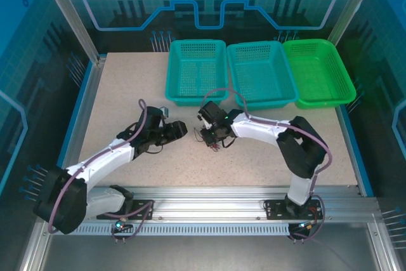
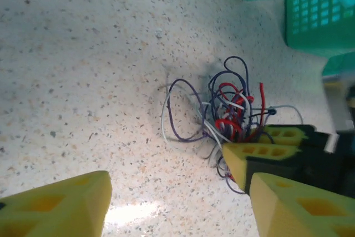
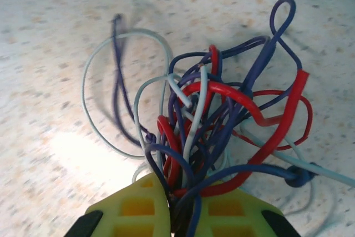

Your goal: Untangle the cables

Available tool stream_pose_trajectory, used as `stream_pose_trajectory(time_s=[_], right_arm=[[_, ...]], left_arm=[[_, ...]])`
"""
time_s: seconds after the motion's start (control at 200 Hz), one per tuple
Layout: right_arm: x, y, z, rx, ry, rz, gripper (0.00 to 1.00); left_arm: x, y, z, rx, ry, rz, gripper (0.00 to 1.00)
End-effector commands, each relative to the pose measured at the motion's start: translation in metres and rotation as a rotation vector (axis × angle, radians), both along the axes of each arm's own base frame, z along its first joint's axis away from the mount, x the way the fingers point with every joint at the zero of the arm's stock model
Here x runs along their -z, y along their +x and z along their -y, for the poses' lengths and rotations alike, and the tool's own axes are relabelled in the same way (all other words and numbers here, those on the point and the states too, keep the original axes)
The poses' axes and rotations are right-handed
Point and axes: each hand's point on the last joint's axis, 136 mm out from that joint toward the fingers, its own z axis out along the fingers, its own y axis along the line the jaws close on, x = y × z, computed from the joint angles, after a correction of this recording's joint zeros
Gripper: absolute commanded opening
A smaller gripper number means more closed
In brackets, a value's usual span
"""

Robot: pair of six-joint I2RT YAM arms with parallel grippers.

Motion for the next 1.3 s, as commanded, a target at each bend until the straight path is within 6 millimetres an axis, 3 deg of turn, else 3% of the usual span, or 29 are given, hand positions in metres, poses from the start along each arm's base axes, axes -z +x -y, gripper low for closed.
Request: stream_pose_trajectory(time_s=[0.0,0.04,0.215,0.355,0.46,0.57,0.675,0.815,0.9,0.97,1.03,1.211,1.256,1.296], right_arm=[[-0.039,-0.02,-0.006,-0.134,0.137,-0.017,0.05],[-0.049,-0.022,-0.001,-0.145,0.149,-0.017,0.0],[-0.096,-0.035,0.02,-0.223,0.235,-0.025,0.0],[-0.126,-0.044,0.03,-0.283,0.255,-0.007,0.0],[-0.148,-0.045,0.035,-0.275,0.315,0.004,0.0],[-0.17,-0.045,0.039,-0.251,0.398,0.013,0.0],[-0.189,-0.04,0.046,-0.186,0.492,0.011,0.01],[-0.213,-0.033,0.05,-0.138,0.608,0.009,0.01],[-0.226,-0.029,0.049,-0.114,0.655,0.016,0.01],[-0.236,-0.026,0.049,-0.098,0.682,0.024,0.0],[-0.243,-0.023,0.049,-0.092,0.701,0.038,0.0],[-0.255,-0.021,0.044,-0.098,0.75,0.042,0.01],[-0.256,-0.02,0.043,-0.098,0.758,0.042,0.01],[-0.255,-0.019,0.042,-0.095,0.758,0.04,0.01]], left_arm=[[-0.034,0.004,0.026,0.24,-0.005,0.197,0.64],[-0.044,0.002,0.03,0.282,-0.018,0.255,0.64],[-0.091,-0.018,0.043,0.469,-0.004,0.608,0.74],[-0.107,-0.028,0.049,0.564,0.069,0.784,0.76],[-0.121,-0.038,0.055,0.605,0.023,0.937,0.84],[-0.133,-0.036,0.045,0.513,0.012,1.065,0.84],[-0.153,-0.022,0.026,0.392,-0.232,1.001,0.85],[-0.166,-0.001,0.025,0.329,-0.556,0.837,0.88],[-0.164,0.015,0.035,0.306,-0.733,0.687,0.86],[-0.161,0.025,0.05,0.312,-0.815,0.557,0.76],[-0.166,0.022,0.067,0.352,-0.831,0.55,0.71],[-0.177,0.022,0.104,0.428,-0.892,0.496,0.7],[-0.178,0.022,0.109,0.438,-0.893,0.498,0.66],[-0.178,0.023,0.111,0.435,-0.892,0.505,0.56]])
